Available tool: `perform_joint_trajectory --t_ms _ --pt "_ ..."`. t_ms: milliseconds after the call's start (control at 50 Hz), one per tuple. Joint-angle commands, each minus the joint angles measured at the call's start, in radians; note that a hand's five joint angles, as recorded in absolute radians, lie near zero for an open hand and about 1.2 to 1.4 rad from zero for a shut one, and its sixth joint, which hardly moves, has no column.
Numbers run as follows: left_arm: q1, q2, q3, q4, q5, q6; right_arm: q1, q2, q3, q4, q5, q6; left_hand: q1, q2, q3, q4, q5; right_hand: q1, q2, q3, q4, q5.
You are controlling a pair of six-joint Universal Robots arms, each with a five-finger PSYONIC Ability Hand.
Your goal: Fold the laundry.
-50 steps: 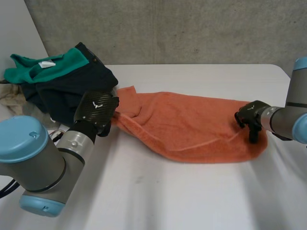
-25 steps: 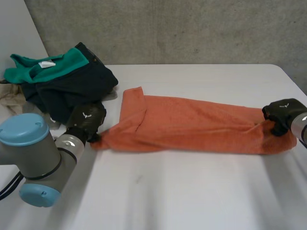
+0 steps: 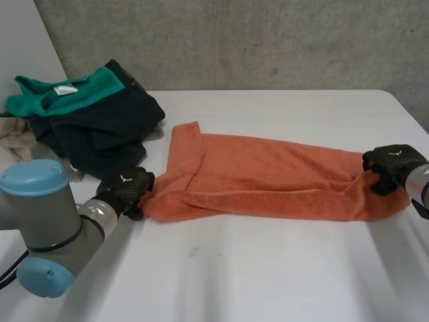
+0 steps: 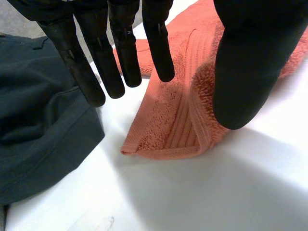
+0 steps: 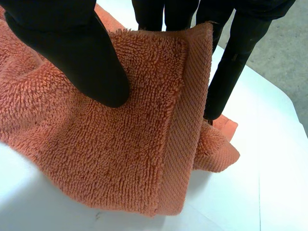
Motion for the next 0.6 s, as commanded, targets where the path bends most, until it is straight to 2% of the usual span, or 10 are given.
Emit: perform_joint_trajectory --t_ms 20,160,200,240,260,340,360,420,600 --pt "0.0 0.014 0.003 -0.06 0.001 -0.012 0.003 0.0 0.003 -0.001 0.0 0.0 0.051 0.058 0.054 0.059 0.066 0.285 0.22 0.207 0.199 0.243" --pt "0.0 -0.019 0.04 -0.066 0.0 -0.02 0.003 0.0 0.005 -0.002 0.003 0.001 0.107 0.113 0.109 0.114 0.121 0.285 0.22 0.207 0.199 0.243" --pt "0.001 -0.038 0.058 -0.066 0.0 -0.02 0.001 0.0 0.005 -0.002 0.005 0.003 0.244 0.251 0.247 0.252 0.259 0.285 0.22 0.207 0.199 0.243" --pt "0.001 -0.078 0.097 -0.068 -0.012 -0.02 0.001 0.0 0.005 -0.002 0.008 0.003 0.692 0.699 0.695 0.7 0.707 0.285 0.22 0.207 0.199 0.243" --pt "0.0 -0.088 0.111 -0.068 -0.014 -0.02 0.003 -0.006 0.003 -0.001 0.009 0.003 0.769 0.776 0.772 0.777 0.784 0.285 0.22 0.207 0.199 0.243" --pt "0.0 -0.083 0.154 -0.068 -0.06 -0.021 0.007 -0.064 -0.009 0.012 0.011 0.004 0.77 0.777 0.773 0.778 0.785 0.285 0.22 0.207 0.199 0.243" --pt "0.001 -0.037 0.161 -0.068 -0.093 -0.023 0.007 -0.084 -0.011 0.012 0.011 0.003 0.77 0.777 0.773 0.778 0.785 0.285 0.22 0.207 0.199 0.243" --pt "0.006 0.091 0.158 -0.066 -0.126 -0.035 0.0 -0.161 -0.028 0.03 0.003 0.0 0.77 0.777 0.773 0.778 0.785 0.285 0.22 0.207 0.199 0.243" --pt "0.012 0.435 0.138 -0.072 -0.123 -0.041 -0.04 -0.333 -0.204 0.286 -0.006 -0.074 0.77 0.777 0.773 0.778 0.785 0.285 0.22 0.207 0.199 0.243"
